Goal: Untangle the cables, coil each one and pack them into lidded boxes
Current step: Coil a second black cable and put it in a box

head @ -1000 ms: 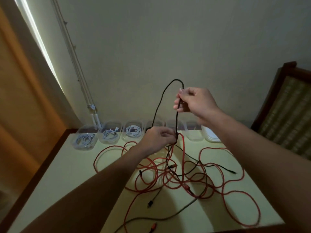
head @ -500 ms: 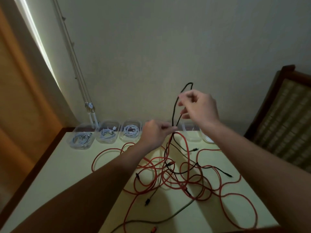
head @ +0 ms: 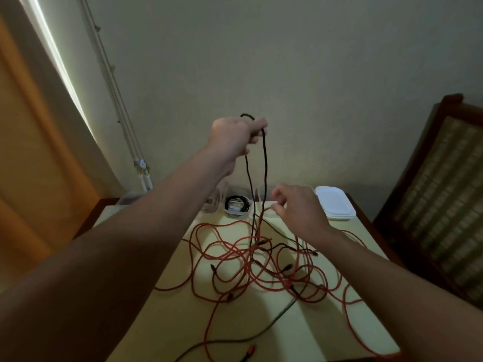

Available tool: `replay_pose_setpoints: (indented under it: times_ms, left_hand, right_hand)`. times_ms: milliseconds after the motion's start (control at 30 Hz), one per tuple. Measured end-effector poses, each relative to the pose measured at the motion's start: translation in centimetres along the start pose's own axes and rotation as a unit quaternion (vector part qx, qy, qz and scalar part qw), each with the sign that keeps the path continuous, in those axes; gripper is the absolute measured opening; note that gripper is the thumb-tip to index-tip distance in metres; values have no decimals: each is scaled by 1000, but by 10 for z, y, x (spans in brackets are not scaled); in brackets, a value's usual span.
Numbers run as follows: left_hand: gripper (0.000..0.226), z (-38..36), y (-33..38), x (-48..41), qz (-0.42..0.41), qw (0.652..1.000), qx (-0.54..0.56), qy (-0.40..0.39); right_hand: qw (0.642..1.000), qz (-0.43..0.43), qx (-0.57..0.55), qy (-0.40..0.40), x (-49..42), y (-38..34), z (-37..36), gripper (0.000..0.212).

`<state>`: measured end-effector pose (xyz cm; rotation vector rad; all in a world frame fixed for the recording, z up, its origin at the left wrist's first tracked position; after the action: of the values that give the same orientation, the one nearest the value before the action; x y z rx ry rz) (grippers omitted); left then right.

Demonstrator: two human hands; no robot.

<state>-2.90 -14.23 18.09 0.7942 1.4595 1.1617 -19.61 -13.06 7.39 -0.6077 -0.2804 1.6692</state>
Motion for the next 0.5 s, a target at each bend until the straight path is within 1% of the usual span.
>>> replay_pose_setpoints:
  times_ms: [67, 100, 133, 200, 233, 267, 333, 433, 500]
  left_hand:
    - [9, 2, 15, -4, 32, 998, 47, 2]
    - [8, 3, 18, -6, 39, 998, 52, 1]
    - [7, 4, 21, -8, 44, 998, 48, 0]
    - [7, 5, 20, -10, 46, 998, 41, -5]
    - [7, 5, 19, -11, 48, 998, 46, -5]
    - [9, 5, 17, -11, 51, 997, 57, -2]
    - [16, 4, 10, -11, 50, 994, 93, 8]
    - [22, 0, -7, -5, 5, 994, 106, 9]
    - [20, -2, -20, 2, 1, 992, 126, 6]
  right_hand:
    - [998, -10, 48, -35, 0, 8, -9, 21]
    - [997, -15, 58, -41, 0, 10, -11, 24]
    - [998, -16, 48, -39, 0, 10, -11, 28]
    - [999, -4, -25, -33, 0, 4, -8, 35]
    - [998, 6, -61, -35, 1, 0, -6, 34]
    - [996, 16, -80, -38, 1, -5, -5, 28]
    - [995, 23, -82, -43, -1, -11, -3, 15]
    - [995, 4, -98, -22, -7, -14, 5, 15]
    - [994, 2, -106, -22, -11, -16, 10, 17]
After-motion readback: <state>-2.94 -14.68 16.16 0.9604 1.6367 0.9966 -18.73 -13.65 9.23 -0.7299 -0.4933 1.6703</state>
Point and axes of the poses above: each hand's wrist, its own x-axis away from the middle knuckle, its own z-axis out of the back of the hand, y = z × x, the point moved 4 cm from there along -x, towards the middle knuckle, and after that the axes turned 12 degrees about -z, right-handed, at the moved point
